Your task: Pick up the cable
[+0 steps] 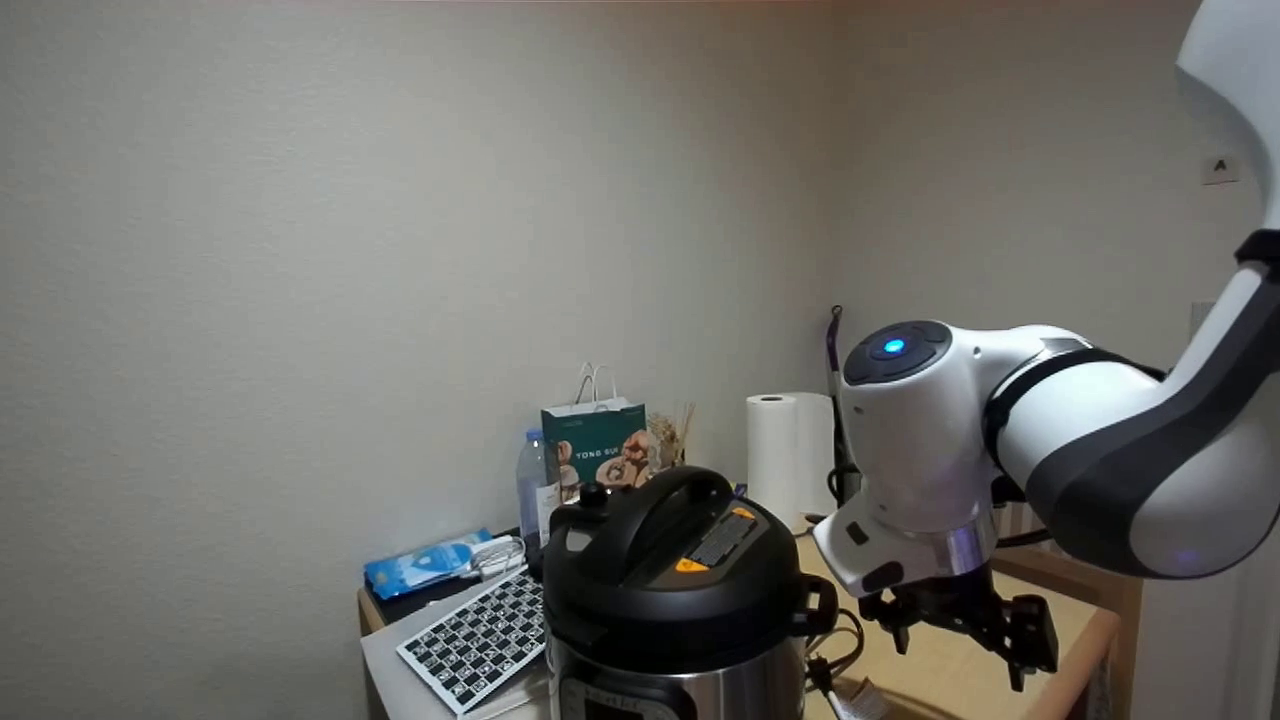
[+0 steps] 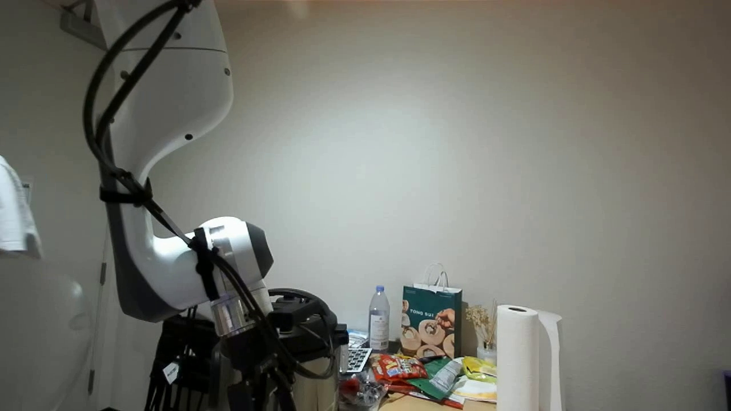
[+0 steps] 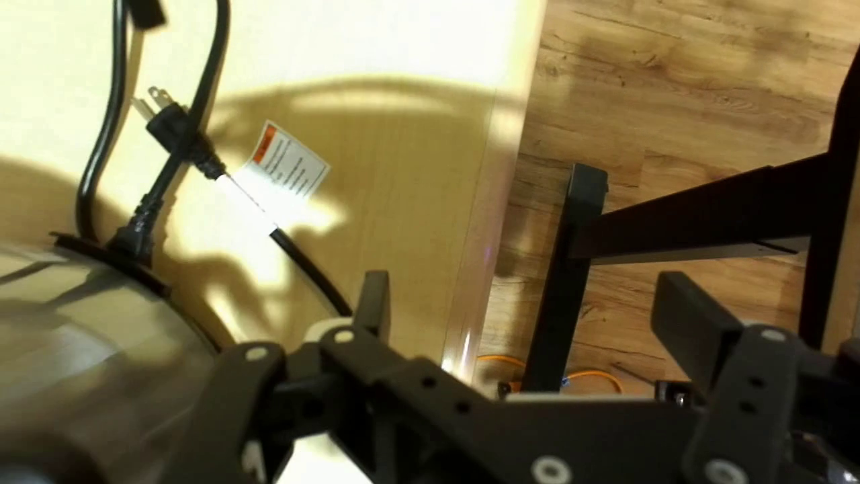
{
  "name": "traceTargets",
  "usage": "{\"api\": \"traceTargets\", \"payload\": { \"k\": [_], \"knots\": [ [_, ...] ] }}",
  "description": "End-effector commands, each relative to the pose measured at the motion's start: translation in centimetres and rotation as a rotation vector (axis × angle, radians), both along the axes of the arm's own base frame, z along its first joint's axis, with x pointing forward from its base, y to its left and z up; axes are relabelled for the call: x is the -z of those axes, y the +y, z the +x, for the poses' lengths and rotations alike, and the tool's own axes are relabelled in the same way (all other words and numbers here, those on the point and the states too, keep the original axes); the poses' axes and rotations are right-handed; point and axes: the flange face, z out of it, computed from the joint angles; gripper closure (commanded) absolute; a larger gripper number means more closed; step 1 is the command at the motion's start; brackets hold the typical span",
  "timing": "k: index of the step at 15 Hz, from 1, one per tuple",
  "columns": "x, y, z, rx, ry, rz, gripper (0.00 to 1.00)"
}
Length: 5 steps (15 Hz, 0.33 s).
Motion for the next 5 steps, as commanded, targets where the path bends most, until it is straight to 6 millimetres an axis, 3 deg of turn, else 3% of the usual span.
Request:
{"api": "traceTargets", "payload": {
  "k": [1,2,3,5],
  "knots": [
    [-2.5,3.2,-1.7,0.04,-0.075,-0.031,0.0],
    [-2.7,4.1,-1.8,0.068,-0.089,-0.047,0.0],
    [-1.7,3.5,-0.8,0.021,-0.057,-0.025,0.0],
    [-2.4,4.7,-1.3,0.033,-0.08,-0.042,0.0]
  ]
}}
